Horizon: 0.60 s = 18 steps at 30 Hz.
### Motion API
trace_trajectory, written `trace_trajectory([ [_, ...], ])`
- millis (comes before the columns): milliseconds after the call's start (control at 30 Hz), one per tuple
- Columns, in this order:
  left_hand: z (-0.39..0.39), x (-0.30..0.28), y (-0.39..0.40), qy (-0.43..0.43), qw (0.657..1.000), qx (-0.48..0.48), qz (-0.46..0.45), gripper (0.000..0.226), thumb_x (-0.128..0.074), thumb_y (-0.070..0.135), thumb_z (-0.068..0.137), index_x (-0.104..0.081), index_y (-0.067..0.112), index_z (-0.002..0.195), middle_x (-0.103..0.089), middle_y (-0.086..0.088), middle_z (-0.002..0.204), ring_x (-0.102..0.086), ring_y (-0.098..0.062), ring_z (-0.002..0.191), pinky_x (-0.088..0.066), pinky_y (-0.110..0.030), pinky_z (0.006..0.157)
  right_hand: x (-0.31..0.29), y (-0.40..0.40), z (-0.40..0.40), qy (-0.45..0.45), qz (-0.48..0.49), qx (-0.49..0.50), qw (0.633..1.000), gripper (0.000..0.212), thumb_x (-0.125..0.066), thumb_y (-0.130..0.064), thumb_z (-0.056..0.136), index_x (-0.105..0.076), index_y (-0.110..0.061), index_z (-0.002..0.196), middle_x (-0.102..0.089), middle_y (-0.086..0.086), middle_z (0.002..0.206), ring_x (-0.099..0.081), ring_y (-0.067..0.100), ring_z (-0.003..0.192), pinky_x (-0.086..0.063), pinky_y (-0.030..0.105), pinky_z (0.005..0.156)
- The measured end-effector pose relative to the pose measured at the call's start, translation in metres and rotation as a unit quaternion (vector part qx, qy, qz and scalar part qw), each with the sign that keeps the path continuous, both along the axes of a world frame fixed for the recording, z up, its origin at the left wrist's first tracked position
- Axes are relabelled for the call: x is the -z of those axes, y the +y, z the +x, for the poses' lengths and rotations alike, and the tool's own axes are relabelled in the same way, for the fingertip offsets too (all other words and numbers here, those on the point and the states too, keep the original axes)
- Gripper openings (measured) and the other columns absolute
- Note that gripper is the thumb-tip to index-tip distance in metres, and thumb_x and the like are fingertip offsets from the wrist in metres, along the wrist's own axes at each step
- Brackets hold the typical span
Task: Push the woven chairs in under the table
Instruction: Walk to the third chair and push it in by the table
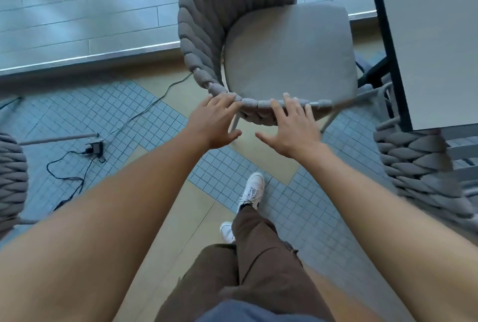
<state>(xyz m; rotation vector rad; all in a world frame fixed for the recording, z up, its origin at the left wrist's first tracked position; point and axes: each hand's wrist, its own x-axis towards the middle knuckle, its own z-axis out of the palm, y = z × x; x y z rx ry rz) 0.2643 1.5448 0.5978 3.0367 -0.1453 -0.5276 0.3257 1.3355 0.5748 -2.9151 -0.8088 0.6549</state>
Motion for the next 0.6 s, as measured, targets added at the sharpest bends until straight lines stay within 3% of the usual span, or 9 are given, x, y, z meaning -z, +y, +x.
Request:
trace_trajectory([
  [133,0.031,0.016,0.014,0.019,0.999,0.030,0.023,0.075,-0.055,0.054,0.092,-0.030,0.021,0.154,-0.026,-0.009,0.163,-0.020,-0.028,0.151,-0.015,-0.045,0.122,0.021,0.018,0.017,0.007,-0.003,-0.007,1.000,0.096,-0.041,-0.080,0.088,-0.017,-0.022,0.161,-0.012,0.013,0.169,-0.007,0.032,0.156,-0.005,0.055,0.124],
  [267,0.056,0.032,0.024,0.037,0.997,0.065,0.030,0.072,-0.056,0.053,0.090,-0.035,0.021,0.151,-0.034,-0.008,0.159,-0.024,-0.029,0.149,-0.014,-0.046,0.122,0.036,0.033,0.028,0.026,-0.019,-0.024,0.999,0.096,-0.039,-0.080,0.088,-0.018,-0.020,0.161,-0.022,0.013,0.167,-0.008,0.034,0.155,-0.003,0.056,0.124],
  [333,0.069,0.040,0.031,0.048,0.993,0.093,0.048,0.070,-0.057,0.055,0.089,-0.038,0.023,0.148,-0.041,-0.005,0.154,-0.028,-0.026,0.146,-0.016,-0.046,0.121,0.043,0.042,0.035,0.026,-0.021,-0.028,0.999,0.092,-0.042,-0.078,0.088,-0.026,-0.020,0.157,-0.034,0.012,0.162,-0.014,0.034,0.154,-0.003,0.057,0.123],
  [400,0.083,0.050,0.039,0.065,0.988,0.124,0.068,0.070,-0.060,0.058,0.086,-0.042,0.026,0.145,-0.049,-0.001,0.147,-0.035,-0.023,0.141,-0.020,-0.044,0.119,0.051,0.052,0.044,0.021,-0.016,-0.033,0.999,0.081,-0.047,-0.076,0.086,-0.045,-0.019,0.143,-0.052,0.010,0.147,-0.031,0.032,0.147,-0.013,0.055,0.121],
  [433,0.089,0.055,0.042,0.080,0.985,0.133,0.075,0.068,-0.064,0.058,0.084,-0.044,0.029,0.142,-0.052,0.001,0.144,-0.039,-0.021,0.137,-0.023,-0.043,0.117,0.054,0.056,0.048,0.015,-0.014,-0.035,0.999,0.072,-0.050,-0.076,0.085,-0.053,-0.019,0.130,-0.061,0.009,0.136,-0.045,0.031,0.137,-0.025,0.053,0.116],
  [500,0.101,0.066,0.045,0.098,0.982,0.142,0.073,0.060,-0.070,0.053,0.080,-0.052,0.033,0.133,-0.061,0.004,0.130,-0.051,-0.021,0.126,-0.032,-0.041,0.109,0.060,0.061,0.059,0.005,-0.017,-0.031,0.999,0.057,-0.056,-0.076,0.081,-0.059,-0.023,0.103,-0.071,0.004,0.110,-0.064,0.029,0.106,-0.044,0.043,0.087],
  [533,0.102,0.068,0.046,0.085,0.984,0.145,0.065,0.050,-0.071,0.048,0.079,-0.057,0.032,0.124,-0.067,0.003,0.119,-0.059,-0.023,0.115,-0.039,-0.039,0.100,0.059,0.063,0.061,-0.001,-0.014,-0.033,0.999,0.054,-0.057,-0.076,0.079,-0.059,-0.025,0.096,-0.071,0.002,0.101,-0.067,0.029,0.095,-0.043,0.038,0.072],
  [600,0.100,0.072,0.047,0.037,0.988,0.144,0.048,0.027,-0.063,0.038,0.080,-0.066,0.025,0.104,-0.073,-0.002,0.092,-0.067,-0.031,0.087,-0.047,-0.036,0.076,0.062,0.063,0.064,-0.019,-0.004,-0.044,0.999,0.055,-0.058,-0.078,0.076,-0.065,-0.027,0.094,-0.071,0.001,0.093,-0.069,0.029,0.084,-0.037,0.034,0.063],
])
